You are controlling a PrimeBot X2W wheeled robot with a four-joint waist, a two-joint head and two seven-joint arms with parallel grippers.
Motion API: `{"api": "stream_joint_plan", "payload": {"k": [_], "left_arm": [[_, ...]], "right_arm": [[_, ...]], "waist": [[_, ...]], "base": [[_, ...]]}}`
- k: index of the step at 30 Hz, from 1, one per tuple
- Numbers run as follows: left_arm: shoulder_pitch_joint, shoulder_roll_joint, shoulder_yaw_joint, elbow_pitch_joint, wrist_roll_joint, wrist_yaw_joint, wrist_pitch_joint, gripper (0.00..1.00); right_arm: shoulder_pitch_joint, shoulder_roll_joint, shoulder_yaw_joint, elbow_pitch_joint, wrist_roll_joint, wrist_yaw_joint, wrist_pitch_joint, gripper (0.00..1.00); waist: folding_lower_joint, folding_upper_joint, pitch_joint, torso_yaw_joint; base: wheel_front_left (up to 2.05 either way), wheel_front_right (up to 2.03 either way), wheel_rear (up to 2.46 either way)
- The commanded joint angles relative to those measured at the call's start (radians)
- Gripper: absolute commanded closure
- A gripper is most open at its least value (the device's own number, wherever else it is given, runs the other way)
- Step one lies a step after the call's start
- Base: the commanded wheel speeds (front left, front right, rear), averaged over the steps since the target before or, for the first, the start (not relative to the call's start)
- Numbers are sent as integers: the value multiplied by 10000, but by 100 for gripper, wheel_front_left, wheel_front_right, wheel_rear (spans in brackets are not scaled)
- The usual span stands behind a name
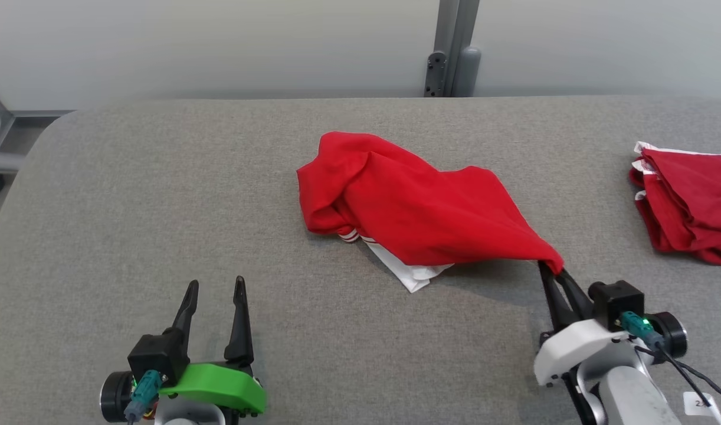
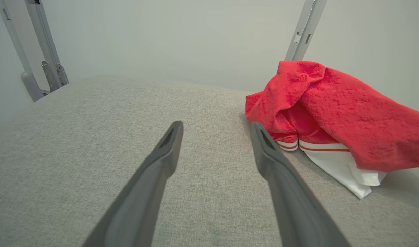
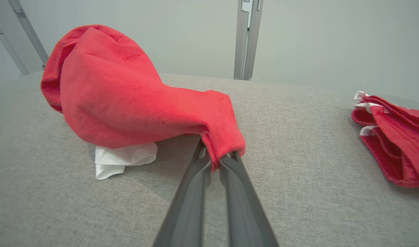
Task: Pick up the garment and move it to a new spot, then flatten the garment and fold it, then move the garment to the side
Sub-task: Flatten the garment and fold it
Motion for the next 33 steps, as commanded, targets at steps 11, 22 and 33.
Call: {"api": "stream_joint_plan", "payload": {"k": [11, 22, 33], "left_arm": [[54, -5, -149, 89, 119, -50, -2, 0], [-5, -9, -56, 45, 159, -21, 0, 0], [-34, -7, -242, -45, 43, -22, -1, 0]], "right_arm": [[774, -786, -1600, 305, -321, -3, 1033, 100], [918, -991, -1809, 354, -244, -3, 767, 0], [1095, -917, -1223, -2782, -236, -1, 987, 0]], "waist": [[0, -1, 26, -492], [0, -1, 51, -788], [0, -1, -42, -685]], "base": [[0, 0, 0], [0, 0, 0], [0, 0, 0]]}}
